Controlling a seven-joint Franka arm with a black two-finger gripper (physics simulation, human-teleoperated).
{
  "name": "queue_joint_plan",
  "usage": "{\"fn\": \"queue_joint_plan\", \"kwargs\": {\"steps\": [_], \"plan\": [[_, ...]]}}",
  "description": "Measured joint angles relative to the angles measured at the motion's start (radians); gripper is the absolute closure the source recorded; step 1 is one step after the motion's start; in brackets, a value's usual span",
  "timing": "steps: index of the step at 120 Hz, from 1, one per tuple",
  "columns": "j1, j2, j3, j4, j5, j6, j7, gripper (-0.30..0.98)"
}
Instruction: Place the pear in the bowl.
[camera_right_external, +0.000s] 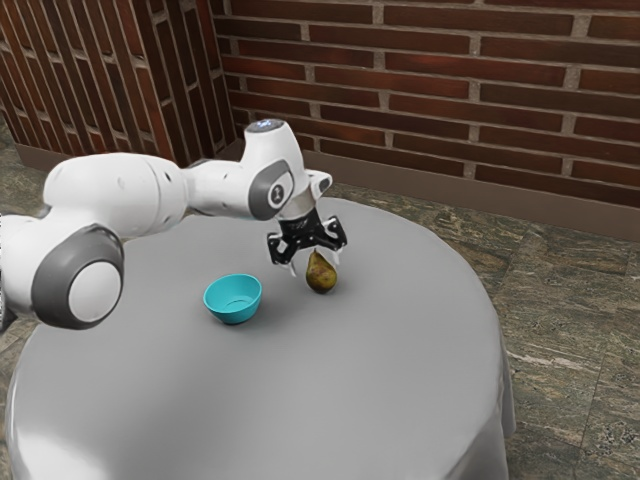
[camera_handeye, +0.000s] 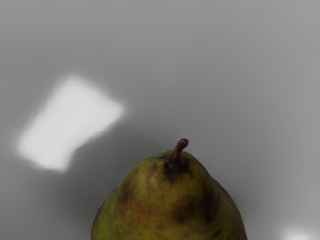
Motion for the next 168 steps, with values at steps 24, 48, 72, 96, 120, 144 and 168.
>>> {"fn": "queue_joint_plan", "kwargs": {"steps": [24,48,72,96,120,144,168], "plan": [[-0.005,0.017,-0.002,0.015,0.0,0.015,-0.02,0.0],[-0.001,0.036,-0.013,0.015,0.001,0.026,-0.034,0.0],[0.002,0.042,-0.014,0.015,0.002,0.038,-0.043,0.0],[0.009,0.054,-0.014,0.027,0.002,0.042,-0.05,0.0],[0.01,0.059,-0.015,0.029,0.001,0.044,-0.055,0.0],[0.008,0.058,-0.017,0.029,0.0,0.044,-0.058,0.06],[0.008,0.056,-0.016,0.029,0.0,0.045,-0.059,0.21]]}}
